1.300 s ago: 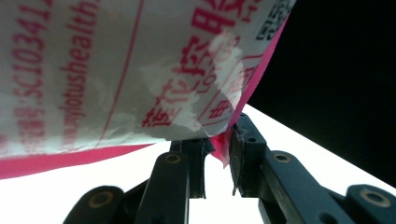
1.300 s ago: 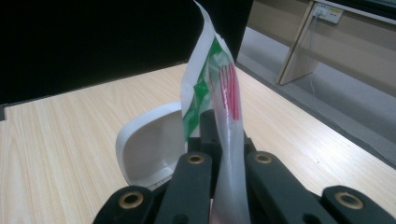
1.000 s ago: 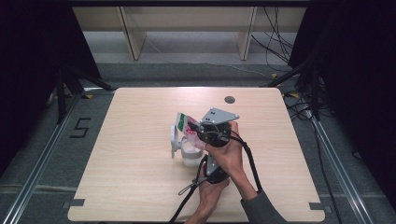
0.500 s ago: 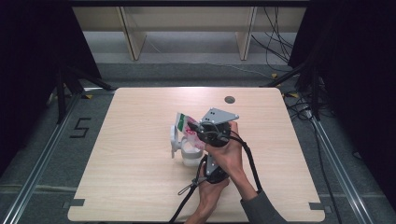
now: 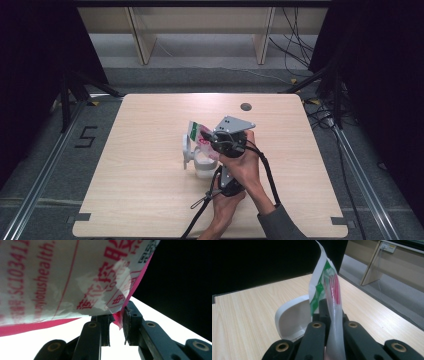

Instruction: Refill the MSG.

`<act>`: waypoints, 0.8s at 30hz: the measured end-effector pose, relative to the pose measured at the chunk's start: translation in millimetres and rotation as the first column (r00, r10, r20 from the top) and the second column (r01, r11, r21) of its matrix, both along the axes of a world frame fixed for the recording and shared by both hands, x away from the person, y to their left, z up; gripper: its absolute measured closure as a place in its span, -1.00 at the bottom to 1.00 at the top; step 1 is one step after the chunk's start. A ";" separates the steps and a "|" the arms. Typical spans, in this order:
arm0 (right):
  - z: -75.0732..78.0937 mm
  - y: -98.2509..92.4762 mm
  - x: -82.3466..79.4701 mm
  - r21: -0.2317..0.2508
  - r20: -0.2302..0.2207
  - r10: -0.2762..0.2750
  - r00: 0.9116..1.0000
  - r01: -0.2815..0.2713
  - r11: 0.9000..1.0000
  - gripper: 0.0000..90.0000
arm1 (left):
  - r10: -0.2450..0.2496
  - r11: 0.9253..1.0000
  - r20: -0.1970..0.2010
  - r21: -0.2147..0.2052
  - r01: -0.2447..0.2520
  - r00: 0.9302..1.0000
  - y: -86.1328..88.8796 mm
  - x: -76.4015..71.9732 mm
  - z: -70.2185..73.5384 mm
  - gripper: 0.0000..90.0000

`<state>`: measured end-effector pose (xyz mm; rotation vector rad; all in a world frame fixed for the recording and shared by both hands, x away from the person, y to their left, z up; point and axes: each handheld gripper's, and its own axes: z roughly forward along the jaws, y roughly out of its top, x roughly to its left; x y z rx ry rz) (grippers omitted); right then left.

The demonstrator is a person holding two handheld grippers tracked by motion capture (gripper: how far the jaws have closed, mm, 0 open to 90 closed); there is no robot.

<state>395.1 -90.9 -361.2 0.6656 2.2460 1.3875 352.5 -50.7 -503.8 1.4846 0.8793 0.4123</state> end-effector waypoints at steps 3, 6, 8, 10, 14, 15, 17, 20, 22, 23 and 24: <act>-0.1 -0.9 0.9 -0.007 0.001 0.003 1.000 -0.003 1.000 1.00 | 0.002 1.000 -0.001 -0.002 -0.002 1.000 -0.2 -0.1 -0.1 0.71; 0.4 -0.7 0.5 -0.007 0.002 0.004 1.000 -0.004 1.000 1.00 | 0.002 1.000 0.002 -0.002 -0.002 1.000 -0.2 -0.4 0.1 0.71; 0.0 -0.8 0.7 0.003 0.005 -0.003 1.000 0.003 1.000 1.00 | 0.002 1.000 0.003 -0.002 -0.002 1.000 -0.1 -0.6 0.1 0.71; 0.6 -1.0 0.6 -0.004 0.010 0.006 1.000 -0.006 1.000 1.00 | 0.001 1.000 0.004 -0.004 -0.001 1.000 -0.4 -0.5 0.4 0.71; 0.1 -1.0 0.9 0.000 0.005 -0.002 1.000 0.002 1.000 1.00 | 0.002 1.000 0.004 -0.003 -0.002 1.000 -0.5 -0.5 -0.1 0.71; 0.2 -1.1 1.1 -0.002 0.013 -0.001 1.000 0.001 1.000 1.00 | 0.003 1.000 0.005 -0.004 -0.003 1.000 -0.7 -0.5 -0.1 0.71; 0.7 -1.0 0.6 -0.003 0.006 0.002 1.000 -0.002 1.000 1.00 | 0.004 1.000 0.007 -0.002 -0.004 1.000 -0.9 -0.5 0.3 0.71; 0.5 -2.2 1.7 0.002 0.019 -0.005 1.000 0.005 1.000 1.00 | 0.004 1.000 0.004 0.001 -0.004 1.000 -1.0 -0.6 -0.2 0.71; 0.4 -2.2 1.7 0.001 0.019 -0.006 1.000 0.006 1.000 1.00 | 0.004 1.000 0.005 0.000 -0.004 1.000 -1.3 -0.5 -0.1 0.71; 0.6 -2.2 1.7 -0.001 0.021 -0.005 1.000 0.005 1.000 1.00 | 0.004 1.000 0.008 0.000 -0.004 1.000 -1.6 -0.8 -0.5 0.71; 0.6 -2.2 1.7 -0.001 0.021 -0.005 1.000 0.005 1.000 1.00 | 0.004 1.000 0.008 0.000 -0.004 1.000 -1.6 -0.8 -0.5 0.71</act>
